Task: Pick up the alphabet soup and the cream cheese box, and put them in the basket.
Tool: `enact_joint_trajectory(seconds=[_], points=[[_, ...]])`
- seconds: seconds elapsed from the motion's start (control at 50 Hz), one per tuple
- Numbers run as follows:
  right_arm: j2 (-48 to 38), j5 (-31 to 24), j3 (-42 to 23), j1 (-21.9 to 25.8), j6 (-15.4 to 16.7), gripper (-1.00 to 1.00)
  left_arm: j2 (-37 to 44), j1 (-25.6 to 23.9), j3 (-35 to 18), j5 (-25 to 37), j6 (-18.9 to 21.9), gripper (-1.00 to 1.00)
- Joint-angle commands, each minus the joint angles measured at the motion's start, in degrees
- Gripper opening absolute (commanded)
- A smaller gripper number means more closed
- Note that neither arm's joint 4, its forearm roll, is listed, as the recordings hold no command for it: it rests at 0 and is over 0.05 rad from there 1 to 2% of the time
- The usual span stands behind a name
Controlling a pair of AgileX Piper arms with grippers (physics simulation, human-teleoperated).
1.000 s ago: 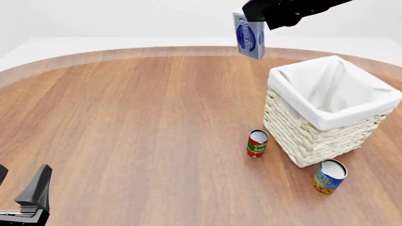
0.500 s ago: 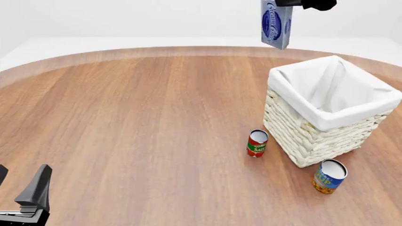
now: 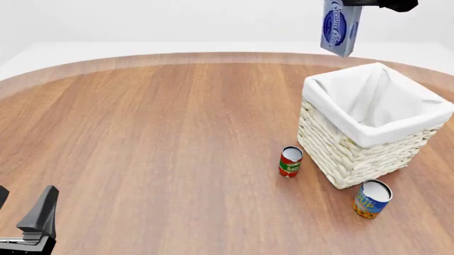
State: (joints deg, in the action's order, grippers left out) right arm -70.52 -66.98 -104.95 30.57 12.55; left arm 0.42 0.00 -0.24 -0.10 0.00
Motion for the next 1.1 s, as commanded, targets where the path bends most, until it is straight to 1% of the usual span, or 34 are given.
enact_joint_trajectory(seconds=[0.02, 0.2, 0.48, 0.68, 1.1], points=[[2.14, 0.01, 1.55, -2.27, -1.10, -1.00, 0.00, 0.00, 0.00, 0.00, 0.00, 1.00], [3.86, -0.31, 2.92, -3.97, -1.58, -1.00, 0.00, 0.00, 0.00, 0.00, 0.00, 1.00], [5.18, -0.02, 4.42, -9.19, -2.04, -1.00, 0.00, 0.00, 0.00, 0.00, 0.00, 1.00], [6.00, 1.55, 8.92, -10.90, -1.76, -1.00, 0.00, 0.00, 0.00, 0.00, 0.00, 1.00], [4.01, 4.37, 13.04, -16.20, -0.44, -1.00, 0.00, 0.00, 0.00, 0.00, 0.00, 1.00]])
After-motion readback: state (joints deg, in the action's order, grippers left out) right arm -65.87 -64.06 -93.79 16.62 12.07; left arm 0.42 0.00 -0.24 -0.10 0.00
